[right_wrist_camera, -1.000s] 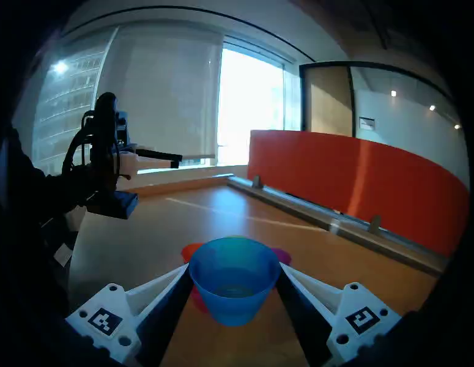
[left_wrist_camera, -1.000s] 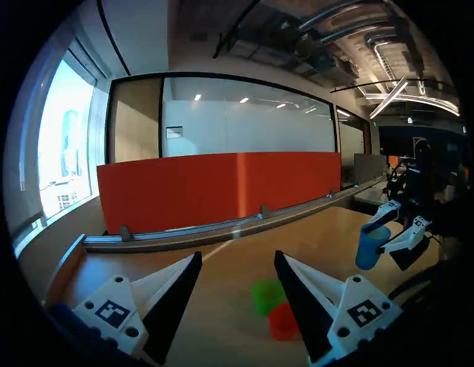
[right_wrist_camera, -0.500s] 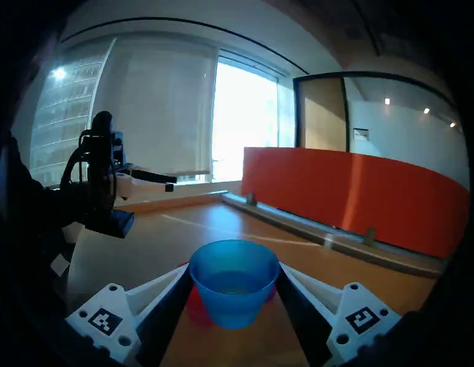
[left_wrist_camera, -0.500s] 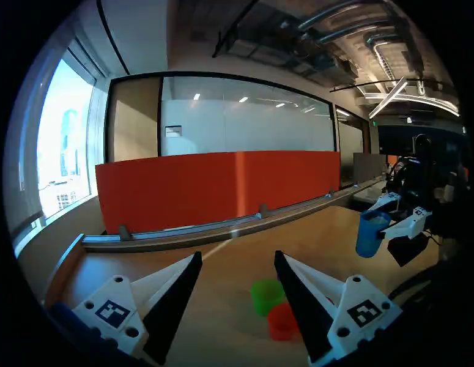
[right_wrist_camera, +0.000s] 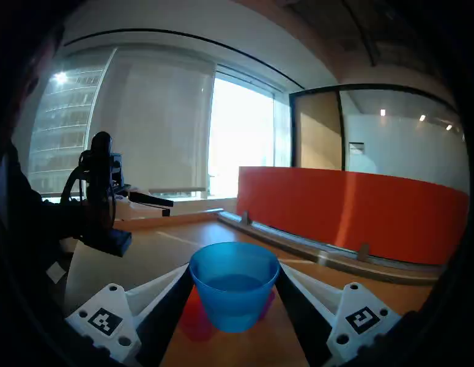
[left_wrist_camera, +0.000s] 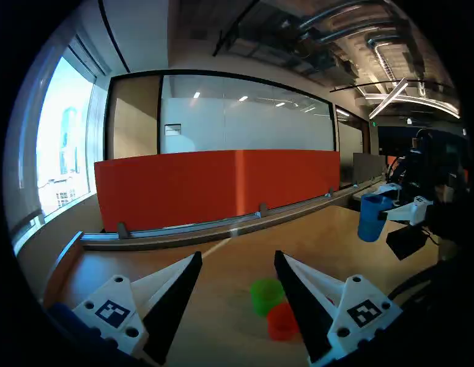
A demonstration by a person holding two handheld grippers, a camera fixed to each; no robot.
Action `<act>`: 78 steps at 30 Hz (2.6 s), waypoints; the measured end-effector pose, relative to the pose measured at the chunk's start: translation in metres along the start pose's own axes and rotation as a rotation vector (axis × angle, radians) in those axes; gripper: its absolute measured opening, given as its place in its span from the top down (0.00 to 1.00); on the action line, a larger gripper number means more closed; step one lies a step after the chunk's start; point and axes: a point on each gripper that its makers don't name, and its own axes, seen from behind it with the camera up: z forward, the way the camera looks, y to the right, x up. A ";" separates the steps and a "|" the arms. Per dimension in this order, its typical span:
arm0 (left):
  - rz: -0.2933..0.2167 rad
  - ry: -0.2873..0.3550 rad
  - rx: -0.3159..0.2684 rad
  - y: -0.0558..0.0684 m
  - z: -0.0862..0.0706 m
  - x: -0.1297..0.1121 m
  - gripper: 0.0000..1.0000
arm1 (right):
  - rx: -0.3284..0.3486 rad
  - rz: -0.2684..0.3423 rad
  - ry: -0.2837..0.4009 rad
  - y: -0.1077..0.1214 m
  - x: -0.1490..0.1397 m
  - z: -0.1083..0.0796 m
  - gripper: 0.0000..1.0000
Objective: Pour water
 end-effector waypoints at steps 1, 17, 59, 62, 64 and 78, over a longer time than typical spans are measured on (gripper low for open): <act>0.000 0.000 0.000 0.000 0.000 0.000 0.13 | 0.001 -0.003 0.005 0.000 0.002 0.000 0.09; 0.004 -0.006 -0.014 -0.005 0.004 -0.001 0.13 | 0.001 -0.022 0.086 0.005 0.031 -0.002 0.09; 0.073 -0.165 -0.214 0.013 0.049 -0.044 0.13 | 0.015 -0.056 0.081 0.009 0.043 -0.015 0.09; 0.082 -0.178 -0.218 0.011 0.052 -0.047 0.13 | 0.018 -0.060 0.079 0.008 0.044 -0.015 0.09; 0.085 -0.186 -0.220 0.011 0.055 -0.050 0.13 | 0.020 -0.061 0.078 0.008 0.045 -0.015 0.09; 0.109 -0.264 -0.251 0.017 0.076 -0.076 0.13 | 0.015 -0.060 0.068 0.009 0.041 -0.019 0.09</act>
